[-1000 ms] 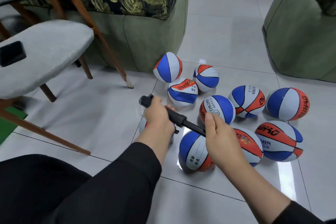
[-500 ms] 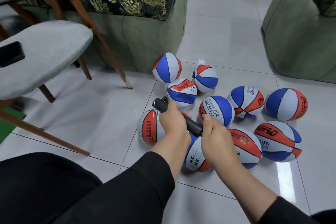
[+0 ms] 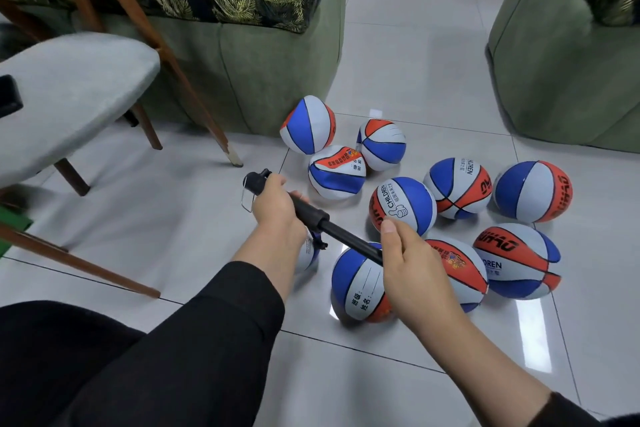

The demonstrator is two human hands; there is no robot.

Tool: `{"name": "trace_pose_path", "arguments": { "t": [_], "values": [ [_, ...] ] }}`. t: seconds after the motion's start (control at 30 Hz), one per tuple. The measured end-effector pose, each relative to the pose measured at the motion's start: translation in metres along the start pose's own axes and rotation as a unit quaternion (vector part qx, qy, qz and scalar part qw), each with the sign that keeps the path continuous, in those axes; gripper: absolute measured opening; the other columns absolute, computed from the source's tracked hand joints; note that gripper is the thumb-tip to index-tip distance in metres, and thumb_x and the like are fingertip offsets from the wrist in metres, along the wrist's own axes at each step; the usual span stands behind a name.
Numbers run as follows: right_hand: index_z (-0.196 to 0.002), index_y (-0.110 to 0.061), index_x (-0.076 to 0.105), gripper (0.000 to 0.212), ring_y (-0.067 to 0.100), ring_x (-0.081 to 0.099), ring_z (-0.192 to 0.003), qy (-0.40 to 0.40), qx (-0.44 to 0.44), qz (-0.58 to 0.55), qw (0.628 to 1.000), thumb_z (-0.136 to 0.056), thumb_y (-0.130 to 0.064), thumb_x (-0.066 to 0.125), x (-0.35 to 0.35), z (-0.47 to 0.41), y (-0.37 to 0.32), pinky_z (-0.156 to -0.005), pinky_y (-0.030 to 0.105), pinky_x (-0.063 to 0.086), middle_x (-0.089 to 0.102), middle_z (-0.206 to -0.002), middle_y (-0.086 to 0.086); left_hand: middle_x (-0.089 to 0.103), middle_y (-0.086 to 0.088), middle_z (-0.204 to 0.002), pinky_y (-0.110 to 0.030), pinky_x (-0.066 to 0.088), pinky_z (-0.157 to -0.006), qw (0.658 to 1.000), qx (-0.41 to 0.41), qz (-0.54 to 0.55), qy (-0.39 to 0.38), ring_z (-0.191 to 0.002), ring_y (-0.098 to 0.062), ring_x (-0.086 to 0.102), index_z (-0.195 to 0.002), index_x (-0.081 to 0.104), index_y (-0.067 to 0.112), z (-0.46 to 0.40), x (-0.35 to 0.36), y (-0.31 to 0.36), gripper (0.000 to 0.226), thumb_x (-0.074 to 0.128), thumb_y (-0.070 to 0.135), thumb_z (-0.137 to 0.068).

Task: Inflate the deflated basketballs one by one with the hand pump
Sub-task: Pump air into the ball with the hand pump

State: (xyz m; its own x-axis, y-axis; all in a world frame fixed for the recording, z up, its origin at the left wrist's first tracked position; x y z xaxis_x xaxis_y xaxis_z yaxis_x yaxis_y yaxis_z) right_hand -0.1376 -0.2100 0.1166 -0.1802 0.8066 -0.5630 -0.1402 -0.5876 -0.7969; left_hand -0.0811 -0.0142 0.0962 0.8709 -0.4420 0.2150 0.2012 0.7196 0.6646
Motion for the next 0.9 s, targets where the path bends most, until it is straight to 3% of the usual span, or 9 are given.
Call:
{"name": "trace_pose_path", "arguments": {
  "t": [0.1,0.2,0.37,0.53,0.73,0.9],
  "values": [
    [-0.129,-0.021,0.059,0.050,0.028,0.058,-0.112,0.009,0.001,-0.004,1.000,-0.105,-0.051,0.027,0.002,-0.004,0.000,-0.095,0.040,0.047,0.066,-0.115,0.006,0.059,0.000,-0.061,-0.030,0.051,-0.060,1.000,0.010,-0.011,-0.012,-0.050,-0.015,0.055,-0.096,0.058,0.019,0.016,0.007,-0.011,0.008,0.060,0.026,-0.094],
    [-0.134,-0.022,0.057,0.051,0.030,0.057,-0.114,0.012,0.007,-0.012,1.000,-0.105,-0.048,0.025,0.007,-0.007,-0.001,-0.095,0.039,0.046,0.066,-0.118,0.007,0.060,0.001,-0.057,-0.035,0.053,-0.068,0.999,0.011,-0.026,-0.020,-0.048,-0.015,0.055,-0.093,0.059,0.020,0.033,0.011,-0.032,0.008,0.059,0.028,-0.094],
    [-0.140,-0.020,0.056,0.051,0.028,0.056,-0.120,0.009,0.005,-0.014,1.000,-0.106,-0.043,0.024,0.015,-0.009,-0.005,-0.097,0.036,0.043,0.065,-0.127,0.006,0.061,-0.002,-0.059,-0.031,0.052,-0.063,0.998,0.021,-0.053,-0.030,-0.043,-0.013,0.058,-0.098,0.063,0.013,0.046,0.013,-0.049,0.018,0.059,0.030,-0.096],
    [-0.146,-0.023,0.050,0.052,0.026,0.051,-0.131,-0.014,-0.012,0.007,1.000,-0.107,-0.047,0.025,0.017,-0.005,-0.006,-0.105,0.037,0.041,0.060,-0.138,0.003,0.059,-0.004,-0.060,-0.032,0.053,-0.065,0.996,0.026,-0.060,-0.052,-0.049,-0.016,0.057,-0.095,0.059,0.017,0.038,0.011,-0.035,0.009,0.062,0.025,-0.093],
    [-0.149,-0.024,0.048,0.047,0.021,0.050,-0.132,-0.015,0.008,0.010,1.000,-0.108,-0.043,0.031,0.004,0.004,0.005,-0.094,0.024,0.033,0.058,-0.143,0.001,0.058,-0.003,-0.059,-0.030,0.052,-0.059,1.000,0.010,-0.019,-0.008,-0.050,-0.017,0.054,-0.096,0.058,0.015,0.008,0.000,-0.012,0.007,0.061,0.021,-0.095],
    [-0.145,-0.021,0.052,0.047,0.026,0.053,-0.127,-0.003,0.012,0.012,1.000,-0.108,-0.041,0.030,0.009,0.000,0.001,-0.098,0.031,0.039,0.062,-0.137,0.005,0.060,0.001,-0.054,-0.032,0.054,-0.066,0.999,0.003,-0.029,-0.020,-0.056,-0.018,0.057,-0.096,0.059,0.017,0.017,0.005,-0.030,0.010,0.061,0.027,-0.095]
  ]
}}
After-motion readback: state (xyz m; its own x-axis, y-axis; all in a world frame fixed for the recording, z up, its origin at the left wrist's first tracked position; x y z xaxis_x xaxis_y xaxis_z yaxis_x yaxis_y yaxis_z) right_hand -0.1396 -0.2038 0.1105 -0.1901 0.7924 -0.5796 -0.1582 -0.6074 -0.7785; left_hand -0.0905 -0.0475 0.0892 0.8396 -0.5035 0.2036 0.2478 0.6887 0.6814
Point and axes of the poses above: each hand's wrist, its own z-axis away from the middle knuckle, its own x-axis out of the palm, y = z × x, the point moved 2 cm from there along -z, towards the middle knuckle
